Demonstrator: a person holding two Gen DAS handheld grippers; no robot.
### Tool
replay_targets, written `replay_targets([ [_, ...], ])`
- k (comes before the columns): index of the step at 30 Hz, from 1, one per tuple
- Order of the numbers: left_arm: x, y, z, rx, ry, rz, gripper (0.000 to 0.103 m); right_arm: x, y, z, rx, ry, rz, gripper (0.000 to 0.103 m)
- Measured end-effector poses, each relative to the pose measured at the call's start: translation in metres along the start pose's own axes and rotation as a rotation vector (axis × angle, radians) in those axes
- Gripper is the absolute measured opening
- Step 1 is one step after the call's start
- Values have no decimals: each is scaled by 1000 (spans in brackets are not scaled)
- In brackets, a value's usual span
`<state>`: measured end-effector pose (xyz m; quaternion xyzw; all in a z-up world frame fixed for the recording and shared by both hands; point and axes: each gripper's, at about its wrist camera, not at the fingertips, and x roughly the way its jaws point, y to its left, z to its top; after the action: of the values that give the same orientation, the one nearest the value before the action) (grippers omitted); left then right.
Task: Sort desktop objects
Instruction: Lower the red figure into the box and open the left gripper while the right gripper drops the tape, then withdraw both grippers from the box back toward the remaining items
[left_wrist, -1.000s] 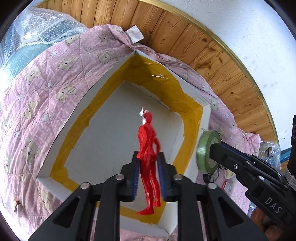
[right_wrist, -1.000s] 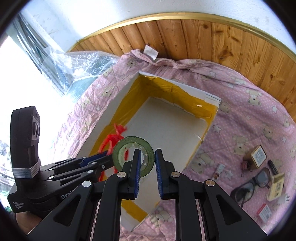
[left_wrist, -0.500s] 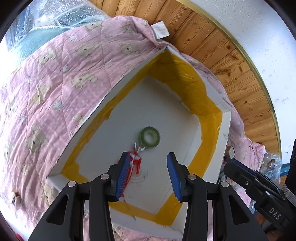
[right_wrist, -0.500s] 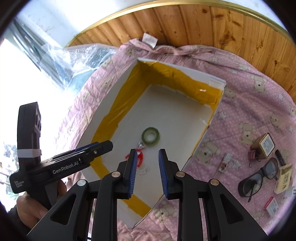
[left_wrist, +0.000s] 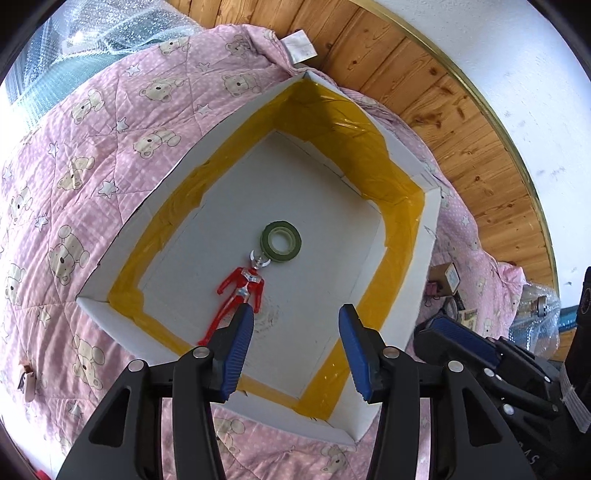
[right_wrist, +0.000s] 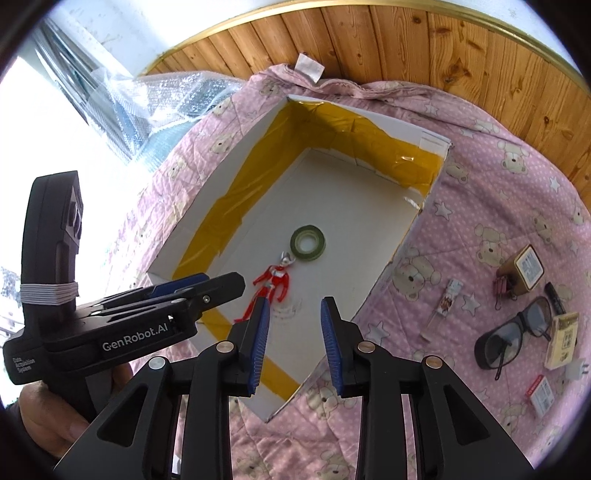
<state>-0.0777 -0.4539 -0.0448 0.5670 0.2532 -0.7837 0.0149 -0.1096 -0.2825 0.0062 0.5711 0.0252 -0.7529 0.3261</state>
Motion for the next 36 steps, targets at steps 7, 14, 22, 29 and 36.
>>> replay_targets([
  [7, -8, -4, -4, 5, -5, 4, 50, -3, 3, -9, 6, 0, 13, 31],
  [14, -13, -10, -12, 12, 2, -2, 50, -10, 3, -15, 7, -8, 12, 31],
  [22, -18, -22, -23, 35, 3, -15, 50, -18, -4, -29, 30, -20, 17, 31],
  [29, -19, -35, -36, 55, 9, -8, 50, -25, -20, -50, 67, -26, 12, 31],
  [36, -22, -52, -47, 85, 10, -1, 50, -36, -37, -67, 109, -43, 15, 33],
])
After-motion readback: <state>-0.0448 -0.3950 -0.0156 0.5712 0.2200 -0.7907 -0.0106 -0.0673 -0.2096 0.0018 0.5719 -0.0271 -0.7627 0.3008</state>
